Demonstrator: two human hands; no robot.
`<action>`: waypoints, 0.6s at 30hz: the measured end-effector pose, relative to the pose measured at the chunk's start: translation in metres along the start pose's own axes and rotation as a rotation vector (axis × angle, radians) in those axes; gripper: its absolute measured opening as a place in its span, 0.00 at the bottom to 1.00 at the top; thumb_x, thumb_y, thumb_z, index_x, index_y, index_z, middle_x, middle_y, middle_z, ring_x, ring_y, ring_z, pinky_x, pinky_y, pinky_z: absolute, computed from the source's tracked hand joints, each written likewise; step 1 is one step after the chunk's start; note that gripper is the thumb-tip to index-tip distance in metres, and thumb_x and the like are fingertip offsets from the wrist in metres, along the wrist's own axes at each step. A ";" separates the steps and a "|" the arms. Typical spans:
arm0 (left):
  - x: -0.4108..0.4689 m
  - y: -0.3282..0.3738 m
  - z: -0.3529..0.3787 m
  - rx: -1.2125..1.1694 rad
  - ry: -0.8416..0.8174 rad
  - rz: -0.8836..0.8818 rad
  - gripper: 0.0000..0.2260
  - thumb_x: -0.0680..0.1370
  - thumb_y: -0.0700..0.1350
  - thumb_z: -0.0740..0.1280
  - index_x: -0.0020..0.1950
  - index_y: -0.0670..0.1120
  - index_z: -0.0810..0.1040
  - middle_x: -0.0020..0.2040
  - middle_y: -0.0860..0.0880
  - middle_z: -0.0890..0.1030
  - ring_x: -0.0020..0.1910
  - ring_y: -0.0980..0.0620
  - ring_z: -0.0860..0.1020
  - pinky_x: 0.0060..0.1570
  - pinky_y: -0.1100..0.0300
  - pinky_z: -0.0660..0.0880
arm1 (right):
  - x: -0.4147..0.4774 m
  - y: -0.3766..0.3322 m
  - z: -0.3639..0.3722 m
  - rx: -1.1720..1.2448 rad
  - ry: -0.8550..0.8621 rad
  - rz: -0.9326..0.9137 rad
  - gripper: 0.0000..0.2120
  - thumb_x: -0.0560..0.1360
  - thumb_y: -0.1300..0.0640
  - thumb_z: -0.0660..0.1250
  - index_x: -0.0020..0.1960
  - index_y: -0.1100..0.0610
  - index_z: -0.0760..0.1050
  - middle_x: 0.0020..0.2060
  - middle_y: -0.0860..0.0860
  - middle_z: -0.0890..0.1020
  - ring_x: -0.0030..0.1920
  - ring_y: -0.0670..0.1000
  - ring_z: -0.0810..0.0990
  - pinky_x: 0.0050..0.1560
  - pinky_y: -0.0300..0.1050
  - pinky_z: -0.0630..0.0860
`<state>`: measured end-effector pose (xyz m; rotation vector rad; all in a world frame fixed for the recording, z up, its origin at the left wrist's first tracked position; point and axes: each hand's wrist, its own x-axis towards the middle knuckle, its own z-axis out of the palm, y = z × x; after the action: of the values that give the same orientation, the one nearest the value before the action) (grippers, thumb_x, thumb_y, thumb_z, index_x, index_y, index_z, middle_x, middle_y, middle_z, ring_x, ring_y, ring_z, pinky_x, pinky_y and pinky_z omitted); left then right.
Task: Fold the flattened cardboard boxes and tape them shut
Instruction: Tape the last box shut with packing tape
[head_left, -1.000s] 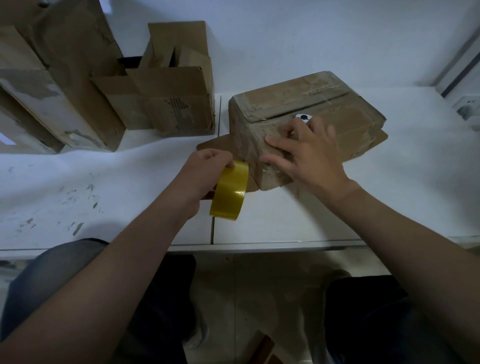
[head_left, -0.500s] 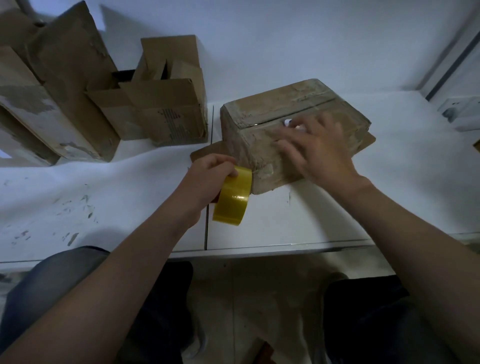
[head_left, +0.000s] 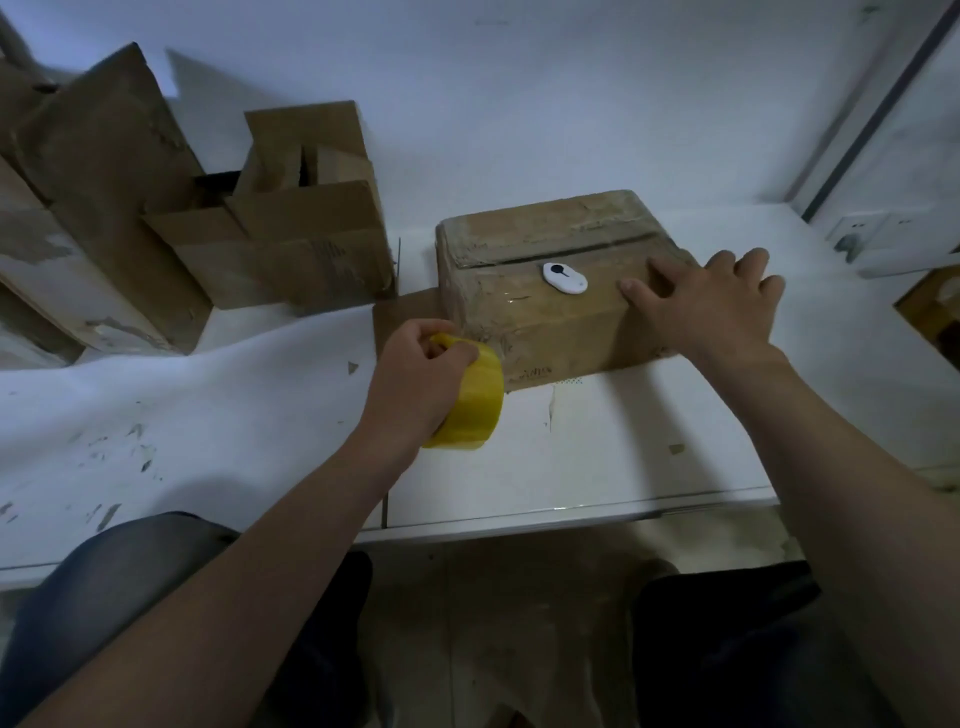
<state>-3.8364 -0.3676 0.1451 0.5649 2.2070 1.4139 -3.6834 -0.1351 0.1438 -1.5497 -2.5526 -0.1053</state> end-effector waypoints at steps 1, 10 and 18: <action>0.002 0.001 0.000 0.001 0.012 0.008 0.16 0.78 0.50 0.70 0.65 0.53 0.75 0.60 0.52 0.74 0.56 0.49 0.74 0.50 0.52 0.74 | -0.004 0.002 -0.004 -0.039 0.012 -0.002 0.28 0.76 0.27 0.48 0.59 0.43 0.76 0.52 0.59 0.75 0.61 0.62 0.66 0.55 0.56 0.62; -0.004 0.004 -0.006 -0.019 0.016 -0.020 0.15 0.78 0.50 0.69 0.64 0.52 0.76 0.61 0.49 0.75 0.58 0.46 0.75 0.55 0.49 0.75 | -0.037 0.022 -0.022 -0.136 0.044 0.012 0.24 0.78 0.34 0.54 0.53 0.48 0.81 0.45 0.55 0.79 0.60 0.61 0.69 0.57 0.55 0.63; -0.020 0.001 -0.008 0.005 0.007 -0.039 0.15 0.79 0.48 0.68 0.65 0.52 0.75 0.60 0.50 0.72 0.56 0.47 0.73 0.53 0.50 0.75 | -0.047 0.016 -0.029 -0.109 -0.037 -0.058 0.27 0.76 0.27 0.51 0.64 0.41 0.76 0.62 0.57 0.75 0.65 0.65 0.67 0.63 0.59 0.62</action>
<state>-3.8254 -0.3842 0.1526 0.5163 2.2157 1.3923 -3.6457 -0.1729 0.1642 -1.5279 -2.6628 -0.2276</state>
